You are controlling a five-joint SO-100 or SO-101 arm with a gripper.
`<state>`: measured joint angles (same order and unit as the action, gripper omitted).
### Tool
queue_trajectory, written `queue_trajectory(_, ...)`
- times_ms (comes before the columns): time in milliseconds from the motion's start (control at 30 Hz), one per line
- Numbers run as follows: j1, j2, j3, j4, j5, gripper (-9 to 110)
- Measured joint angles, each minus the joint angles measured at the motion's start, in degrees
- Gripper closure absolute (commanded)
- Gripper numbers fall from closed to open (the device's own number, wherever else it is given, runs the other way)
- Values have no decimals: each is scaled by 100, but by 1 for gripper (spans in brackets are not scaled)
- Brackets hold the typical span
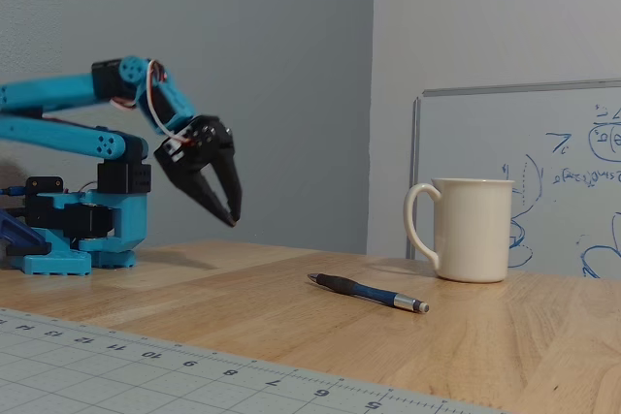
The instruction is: Touch the pen.
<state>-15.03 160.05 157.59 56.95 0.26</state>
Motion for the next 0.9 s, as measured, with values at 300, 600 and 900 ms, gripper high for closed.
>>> queue_trajectory(300,-9,-4131,-3059,-633,-26,101)
queue_trajectory(600,606,-6935,-5423,-642,-44,101)
queue_trajectory(900,993,-8068,-6082,-642,-44,101)
